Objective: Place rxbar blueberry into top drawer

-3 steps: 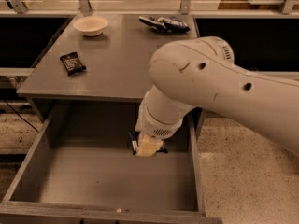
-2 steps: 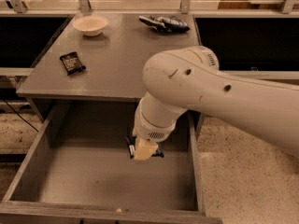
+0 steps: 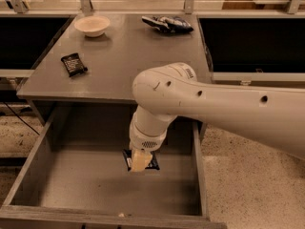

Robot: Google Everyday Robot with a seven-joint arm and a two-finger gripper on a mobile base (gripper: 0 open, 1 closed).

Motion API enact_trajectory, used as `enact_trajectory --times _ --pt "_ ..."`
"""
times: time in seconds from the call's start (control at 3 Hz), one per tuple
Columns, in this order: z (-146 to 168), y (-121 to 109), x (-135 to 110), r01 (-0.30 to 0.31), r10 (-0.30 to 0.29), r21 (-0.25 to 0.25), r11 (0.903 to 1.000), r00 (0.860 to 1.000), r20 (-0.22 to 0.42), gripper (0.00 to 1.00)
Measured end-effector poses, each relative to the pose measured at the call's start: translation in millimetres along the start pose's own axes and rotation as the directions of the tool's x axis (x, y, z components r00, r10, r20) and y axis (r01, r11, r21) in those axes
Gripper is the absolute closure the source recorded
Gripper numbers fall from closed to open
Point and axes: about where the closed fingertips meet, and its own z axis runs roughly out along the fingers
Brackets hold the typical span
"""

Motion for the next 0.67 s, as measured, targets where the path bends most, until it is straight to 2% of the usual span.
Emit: enact_trajectory --times 0.33,0.67 --pt "0 0 0 0.000 0.000 0.000 1.0000 1.000 0.000 1.00" --pt "17 7 2 -0.013 0.013 -0.020 0.9997 1.000 0.003 1.00"
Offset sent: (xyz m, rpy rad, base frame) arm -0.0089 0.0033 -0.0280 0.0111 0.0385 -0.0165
